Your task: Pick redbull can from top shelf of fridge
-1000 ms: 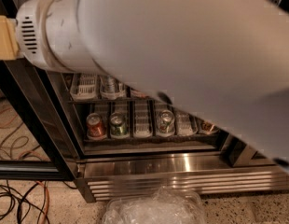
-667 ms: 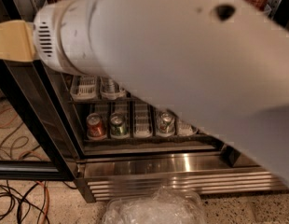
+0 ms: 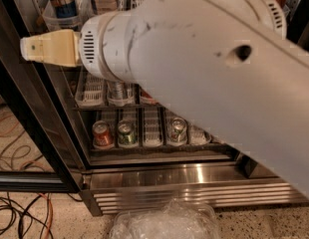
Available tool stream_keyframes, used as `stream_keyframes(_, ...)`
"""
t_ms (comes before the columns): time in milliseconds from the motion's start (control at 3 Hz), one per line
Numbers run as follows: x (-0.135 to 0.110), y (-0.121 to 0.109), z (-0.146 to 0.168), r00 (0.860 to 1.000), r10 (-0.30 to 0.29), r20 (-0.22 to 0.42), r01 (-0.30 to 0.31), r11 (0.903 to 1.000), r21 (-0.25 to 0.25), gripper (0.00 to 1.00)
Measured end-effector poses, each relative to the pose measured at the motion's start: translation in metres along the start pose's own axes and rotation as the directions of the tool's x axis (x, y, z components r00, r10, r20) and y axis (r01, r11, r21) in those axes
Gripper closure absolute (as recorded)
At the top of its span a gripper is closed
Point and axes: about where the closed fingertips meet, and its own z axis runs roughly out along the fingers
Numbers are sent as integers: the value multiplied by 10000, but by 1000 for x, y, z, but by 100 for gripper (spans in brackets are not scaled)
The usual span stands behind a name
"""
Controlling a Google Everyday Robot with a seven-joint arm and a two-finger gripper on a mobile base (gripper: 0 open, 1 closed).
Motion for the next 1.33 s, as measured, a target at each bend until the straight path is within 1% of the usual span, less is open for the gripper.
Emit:
stream_keyframes(333, -7, 10, -6, 9998, -151, 151, 152, 9999, -24, 0)
stream_keyframes(667, -15, 3, -12, 9971, -130, 756, 98, 9990, 432, 0)
stream_keyframes(1000, -28, -19, -26, 9873, 23, 1590, -223, 9921, 1238, 0)
stream_keyframes(1333, -38, -35, -40, 9734, 200, 2284, -639, 9804, 1864, 0)
